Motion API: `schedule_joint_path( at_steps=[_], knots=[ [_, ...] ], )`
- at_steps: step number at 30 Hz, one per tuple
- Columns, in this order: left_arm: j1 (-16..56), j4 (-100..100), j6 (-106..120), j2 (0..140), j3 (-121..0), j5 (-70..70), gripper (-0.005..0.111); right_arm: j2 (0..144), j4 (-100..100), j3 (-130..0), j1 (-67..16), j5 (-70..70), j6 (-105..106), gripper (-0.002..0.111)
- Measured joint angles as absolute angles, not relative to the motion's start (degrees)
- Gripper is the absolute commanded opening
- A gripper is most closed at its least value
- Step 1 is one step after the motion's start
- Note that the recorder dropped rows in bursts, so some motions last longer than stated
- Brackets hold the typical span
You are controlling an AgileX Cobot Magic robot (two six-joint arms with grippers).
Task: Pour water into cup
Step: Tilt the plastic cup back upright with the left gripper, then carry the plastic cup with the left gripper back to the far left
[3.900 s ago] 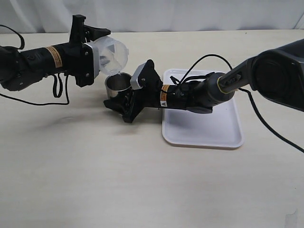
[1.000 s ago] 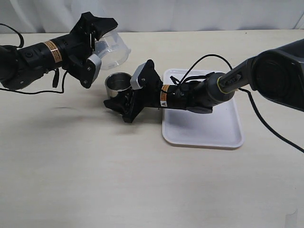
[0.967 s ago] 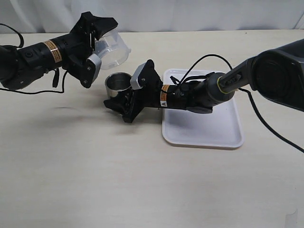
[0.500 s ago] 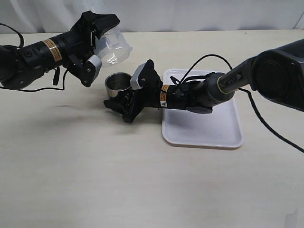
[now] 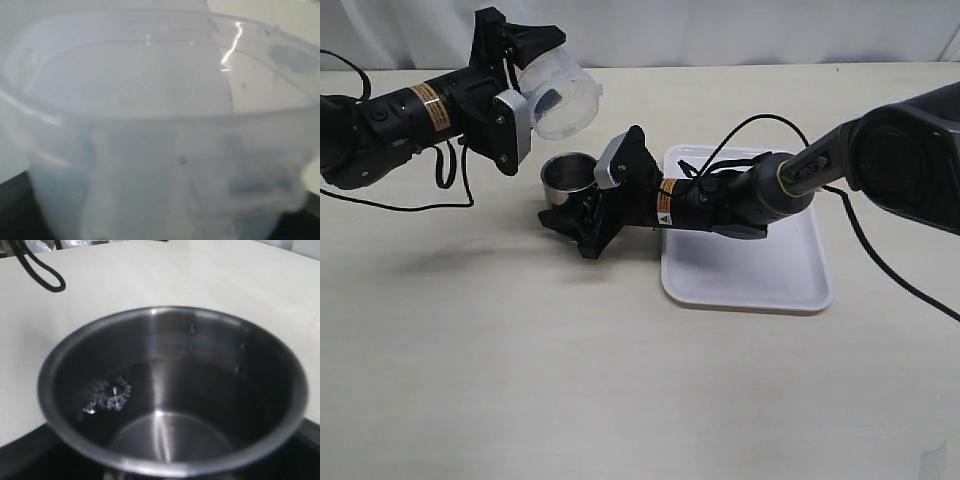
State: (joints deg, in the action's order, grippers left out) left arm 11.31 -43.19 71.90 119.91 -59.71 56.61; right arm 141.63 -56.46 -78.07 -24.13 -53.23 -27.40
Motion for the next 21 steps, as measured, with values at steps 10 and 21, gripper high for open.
schedule_joint_path(
  at_steps=[10,21],
  knots=[
    [11.3,-44.6,50.9,119.9,-59.7,57.1,0.000,141.6,-56.5,-78.1,-24.1,-53.2,-27.4,0.004],
    [11.3,-33.3,25.1,119.9,-59.7,58.1,0.000,141.6,-56.6,-78.1,-24.1,-53.2,-27.4,0.004]
  ],
)
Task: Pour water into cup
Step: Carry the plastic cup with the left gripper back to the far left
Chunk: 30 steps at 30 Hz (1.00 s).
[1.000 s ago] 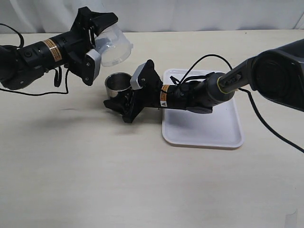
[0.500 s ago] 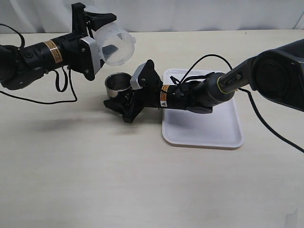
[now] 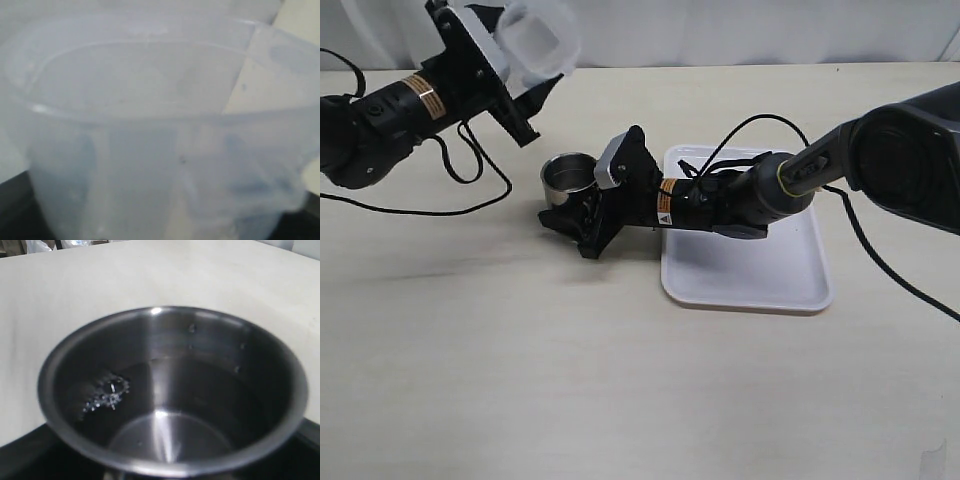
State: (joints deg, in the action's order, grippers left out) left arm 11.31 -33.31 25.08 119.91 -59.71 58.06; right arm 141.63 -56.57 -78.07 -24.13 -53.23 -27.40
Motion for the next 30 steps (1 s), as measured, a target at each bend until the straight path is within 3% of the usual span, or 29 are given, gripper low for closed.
schedule_joint_path(
  at_steps=[11,20,30],
  knots=[
    [10.1,-6.8,13.5,119.9,-60.0,57.0,0.000,141.6,-56.6,-78.1,-24.1,-53.2,-27.4,0.004],
    [1.4,-6.0,2.6,119.9,-68.3,41.1,0.000,141.6,-56.7,-78.1,-24.1,-53.2,-27.4,0.004],
    [-6.6,-8.2,-6.8,123.9,-75.5,35.5,0.000,141.6,-56.7,-78.1,-24.1,-53.2,-27.4,0.004]
  ],
)
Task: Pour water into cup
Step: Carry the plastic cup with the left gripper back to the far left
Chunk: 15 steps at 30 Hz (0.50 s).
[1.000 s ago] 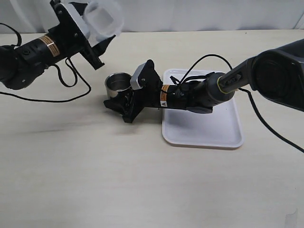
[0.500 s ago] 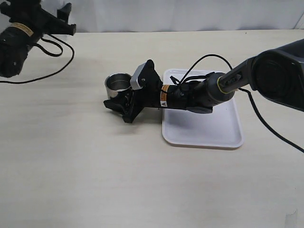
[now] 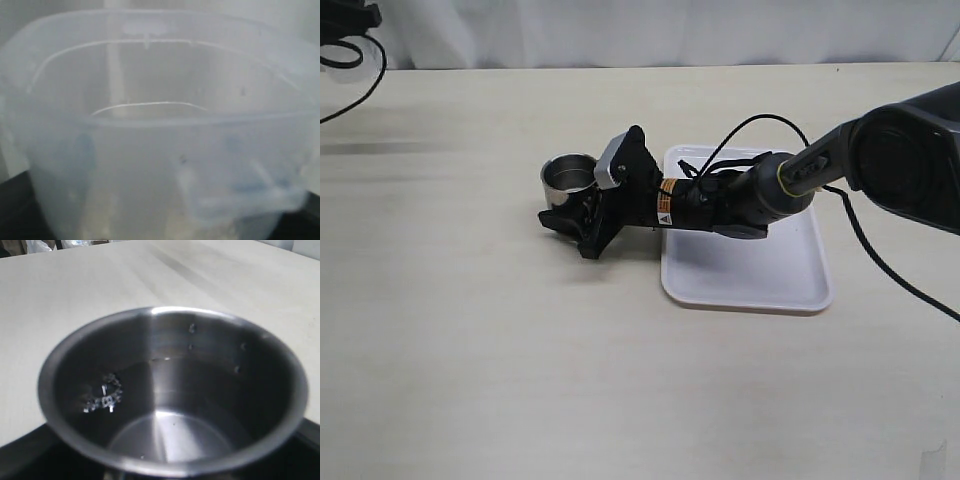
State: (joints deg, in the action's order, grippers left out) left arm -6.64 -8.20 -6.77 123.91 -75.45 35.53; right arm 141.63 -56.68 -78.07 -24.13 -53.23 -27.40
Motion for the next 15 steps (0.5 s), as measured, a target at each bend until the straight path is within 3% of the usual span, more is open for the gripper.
schedule_joint_path(
  at_steps=[15],
  knots=[
    [-8.0,-10.6,-7.4,135.2,-80.2,36.5,0.000,141.6,-56.7,-78.1,-24.1,-53.2,-27.4,0.004]
  ],
)
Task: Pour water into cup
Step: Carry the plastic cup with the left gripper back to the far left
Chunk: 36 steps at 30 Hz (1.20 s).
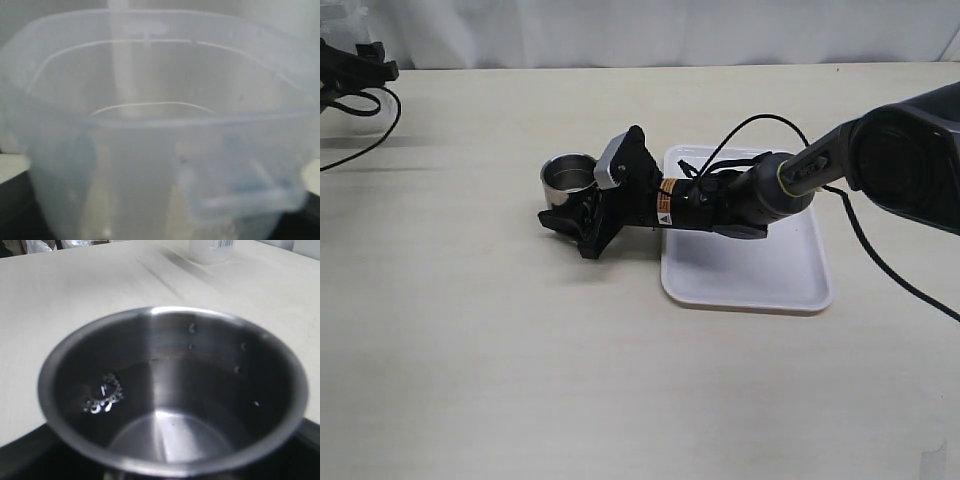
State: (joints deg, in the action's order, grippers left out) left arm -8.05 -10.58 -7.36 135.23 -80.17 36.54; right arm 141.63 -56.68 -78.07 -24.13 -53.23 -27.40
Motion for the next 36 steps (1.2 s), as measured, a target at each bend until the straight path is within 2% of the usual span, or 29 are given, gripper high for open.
schedule_joint_path(
  at_steps=[14,17,23,26,28,36],
  knots=[
    [-8.0,-10.6,-7.4,137.6,-80.6,42.3,0.002,141.6,-56.7,-78.1,-24.1,-53.2,-27.4,0.004],
    [-8.0,-10.6,-7.4,137.7,-80.7,42.3,0.016,141.6,-56.7,-78.1,-24.1,-53.2,-27.4,0.004],
    [-8.0,-10.6,-7.4,137.7,-80.7,42.3,0.068,141.6,-56.7,-78.1,-24.1,-53.2,-27.4,0.004],
    [-8.0,-10.6,-7.4,137.7,-80.7,42.3,0.084,141.6,-56.7,-78.1,-24.1,-53.2,-27.4,0.004],
    [-8.0,-10.6,-7.4,137.8,-80.7,42.2,0.088,141.6,-56.7,-78.1,-24.1,-53.2,-27.4,0.004],
    [-8.0,-10.6,-7.5,137.9,-80.7,38.2,0.088,141.6,-56.7,-78.1,-24.1,-53.2,-27.4,0.004]
  ],
)
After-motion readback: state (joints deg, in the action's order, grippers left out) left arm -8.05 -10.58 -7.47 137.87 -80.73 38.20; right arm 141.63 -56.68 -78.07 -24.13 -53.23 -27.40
